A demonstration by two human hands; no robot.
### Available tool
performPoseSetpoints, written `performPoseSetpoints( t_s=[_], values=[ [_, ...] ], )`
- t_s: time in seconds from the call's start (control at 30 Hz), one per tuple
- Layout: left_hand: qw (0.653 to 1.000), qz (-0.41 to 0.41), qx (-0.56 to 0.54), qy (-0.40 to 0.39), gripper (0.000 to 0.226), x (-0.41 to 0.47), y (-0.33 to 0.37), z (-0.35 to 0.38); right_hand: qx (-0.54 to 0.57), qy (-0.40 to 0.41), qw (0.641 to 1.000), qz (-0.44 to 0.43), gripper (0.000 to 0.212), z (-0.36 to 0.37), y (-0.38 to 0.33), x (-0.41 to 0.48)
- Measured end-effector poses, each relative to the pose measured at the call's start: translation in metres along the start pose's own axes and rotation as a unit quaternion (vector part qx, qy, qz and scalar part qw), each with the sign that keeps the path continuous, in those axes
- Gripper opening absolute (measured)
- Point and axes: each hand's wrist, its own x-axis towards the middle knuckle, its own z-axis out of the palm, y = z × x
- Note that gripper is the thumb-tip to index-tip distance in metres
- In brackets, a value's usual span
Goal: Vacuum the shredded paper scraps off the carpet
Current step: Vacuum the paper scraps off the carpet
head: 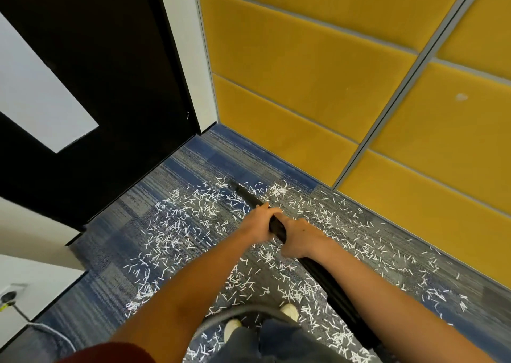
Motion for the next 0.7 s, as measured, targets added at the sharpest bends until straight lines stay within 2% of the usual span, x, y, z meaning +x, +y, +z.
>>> performPoseSetpoints(
  t_s=[0.17,0.3,0.57,0.7],
  values=[
    [0.999,0.001,-0.036,-0.019,0.042,-0.023,-0.034,0.009,-0.032,0.009,0.999,0.022,0.074,0.032,-0.034,-0.008],
    [0.999,-0.008,-0.042,-0.012,0.057,-0.043,-0.055,0.016,-0.051,0.018,0.998,0.032,0.075,0.055,-0.055,-0.012],
    [0.996,-0.012,-0.081,0.032,0.056,-0.045,-0.068,-0.006,-0.058,0.047,0.997,0.032,0.078,0.05,-0.078,-0.005],
    [0.997,-0.057,-0.051,0.024,0.061,-0.047,-0.078,-0.013,-0.064,0.056,0.996,0.011,0.077,0.053,-0.087,0.012]
  ],
)
